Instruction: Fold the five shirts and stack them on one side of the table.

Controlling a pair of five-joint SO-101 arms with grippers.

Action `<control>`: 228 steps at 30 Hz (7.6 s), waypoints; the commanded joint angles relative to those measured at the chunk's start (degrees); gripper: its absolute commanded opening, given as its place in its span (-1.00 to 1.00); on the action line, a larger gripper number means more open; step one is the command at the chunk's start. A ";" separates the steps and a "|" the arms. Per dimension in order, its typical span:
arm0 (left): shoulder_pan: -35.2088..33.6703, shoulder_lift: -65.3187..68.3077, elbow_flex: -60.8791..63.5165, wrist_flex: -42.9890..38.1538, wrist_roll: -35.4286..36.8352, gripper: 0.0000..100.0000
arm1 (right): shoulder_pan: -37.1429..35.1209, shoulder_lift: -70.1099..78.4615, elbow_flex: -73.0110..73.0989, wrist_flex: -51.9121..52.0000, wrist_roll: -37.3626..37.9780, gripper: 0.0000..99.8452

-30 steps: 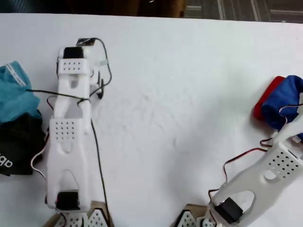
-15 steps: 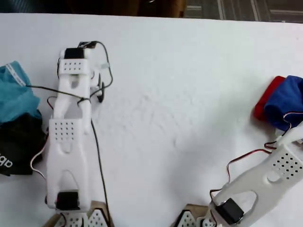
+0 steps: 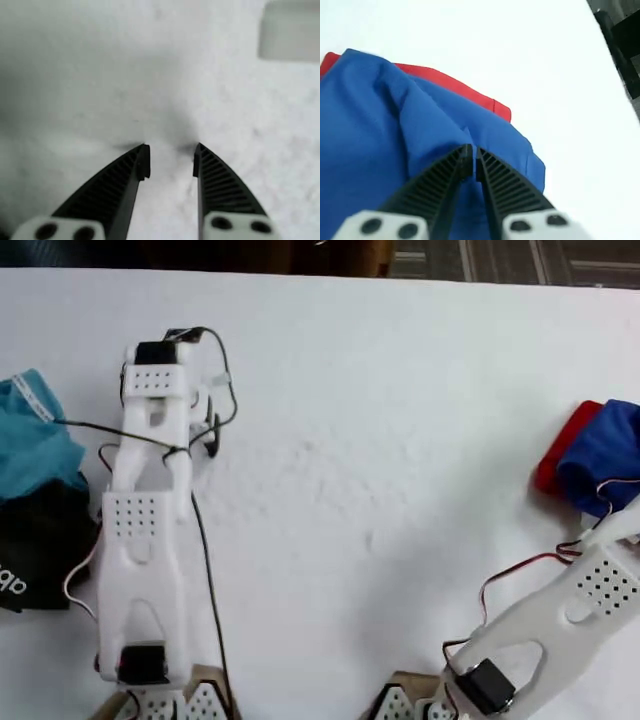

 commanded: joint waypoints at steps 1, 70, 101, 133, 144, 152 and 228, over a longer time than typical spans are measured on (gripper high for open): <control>-0.70 -4.04 -0.04 1.05 -0.53 -0.67 | 0.22 -2.15 -6.24 4.00 0.00 -0.96; -6.07 -3.96 8.48 1.05 -7.12 -0.79 | 6.20 13.49 -21.54 -20.97 4.13 -0.96; -29.01 -23.65 17.54 1.23 -11.25 -0.78 | -39.25 -7.43 -21.36 28.88 -3.69 -0.96; -38.15 -16.26 28.79 -8.35 -5.71 -0.96 | -44.53 -8.40 -21.36 29.05 -3.34 -0.96; -30.59 -26.64 11.30 1.32 -6.86 -0.95 | -43.91 -8.66 -21.36 29.05 -3.34 -0.96; -3.52 -53.54 14.73 1.05 -12.48 -0.95 | -41.27 -11.74 -21.36 29.05 -3.52 -0.96; -28.22 -55.47 53.05 0.79 -8.79 -0.63 | -83.74 -26.68 39.56 24.57 25.58 -0.51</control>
